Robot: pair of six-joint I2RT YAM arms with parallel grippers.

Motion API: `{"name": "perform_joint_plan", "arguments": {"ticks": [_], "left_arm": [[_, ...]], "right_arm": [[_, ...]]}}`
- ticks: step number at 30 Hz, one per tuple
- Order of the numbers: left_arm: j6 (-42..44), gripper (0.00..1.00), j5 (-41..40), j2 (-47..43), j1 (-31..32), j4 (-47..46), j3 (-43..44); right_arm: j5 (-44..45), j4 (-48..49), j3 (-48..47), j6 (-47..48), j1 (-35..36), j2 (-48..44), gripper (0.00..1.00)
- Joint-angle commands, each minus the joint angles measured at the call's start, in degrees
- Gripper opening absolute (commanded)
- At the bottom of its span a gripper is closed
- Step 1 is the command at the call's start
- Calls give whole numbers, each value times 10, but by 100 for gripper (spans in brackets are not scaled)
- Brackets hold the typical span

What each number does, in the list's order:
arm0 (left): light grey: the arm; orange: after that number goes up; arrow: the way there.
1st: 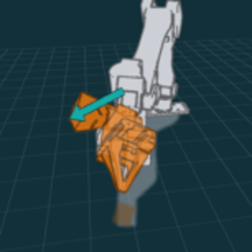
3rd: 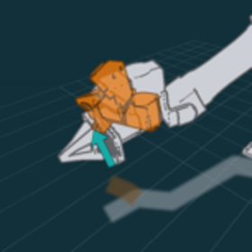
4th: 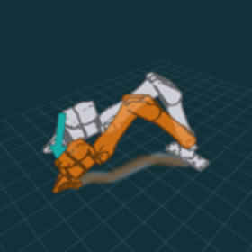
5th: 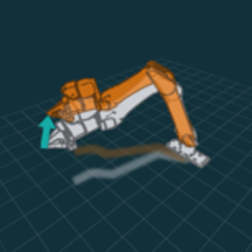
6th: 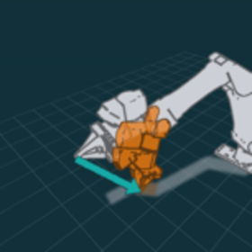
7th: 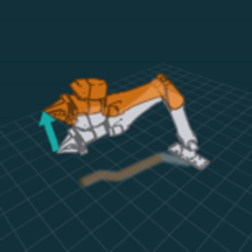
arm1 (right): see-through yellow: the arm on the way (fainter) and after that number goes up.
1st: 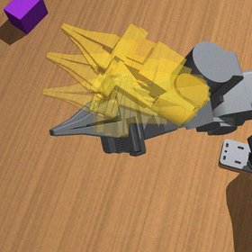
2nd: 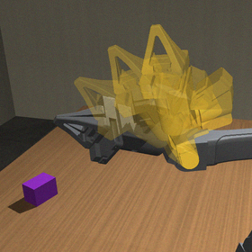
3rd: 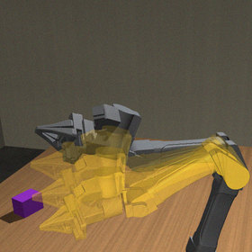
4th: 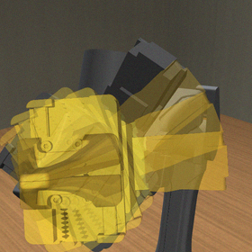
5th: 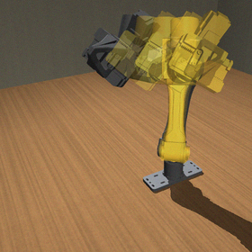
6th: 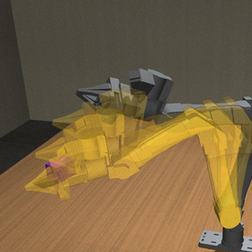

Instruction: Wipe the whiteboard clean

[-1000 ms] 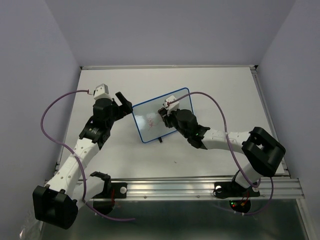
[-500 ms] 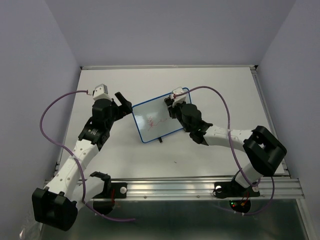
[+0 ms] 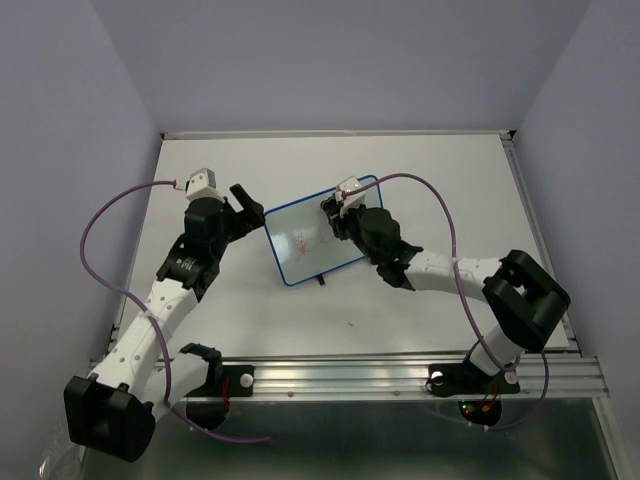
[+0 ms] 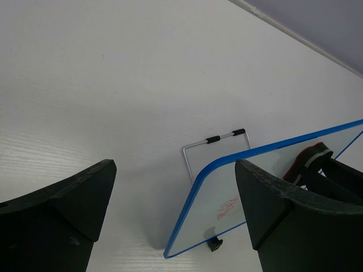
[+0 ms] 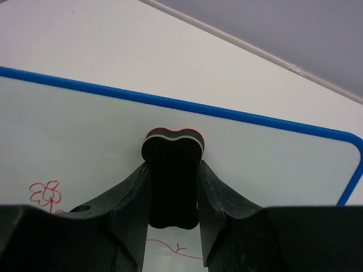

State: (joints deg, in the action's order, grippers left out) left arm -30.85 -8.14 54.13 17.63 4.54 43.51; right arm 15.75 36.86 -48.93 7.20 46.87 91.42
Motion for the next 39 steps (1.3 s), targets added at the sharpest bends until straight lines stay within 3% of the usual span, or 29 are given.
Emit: {"name": "perform_joint_plan", "arguments": {"ticks": [1, 6, 15, 22, 39], "left_arm": [[11, 99, -6, -15, 4, -16, -4], [12, 99, -6, -13, 4, -16, -3], [12, 99, -7, -12, 5, -15, -2], [12, 99, -9, -7, 4, -15, 0], [13, 99, -11, -2, 4, -15, -1]], "right_arm": [[122, 34, -37, -7, 0, 7, 8], [148, 33, -40, -17, 0, 12, 8], [-24, 23, -35, 3, 0, 12, 8], [-45, -2, -39, 31, 17, 24, 8], [177, 43, -21, -14, 23, 8, 7]]}}
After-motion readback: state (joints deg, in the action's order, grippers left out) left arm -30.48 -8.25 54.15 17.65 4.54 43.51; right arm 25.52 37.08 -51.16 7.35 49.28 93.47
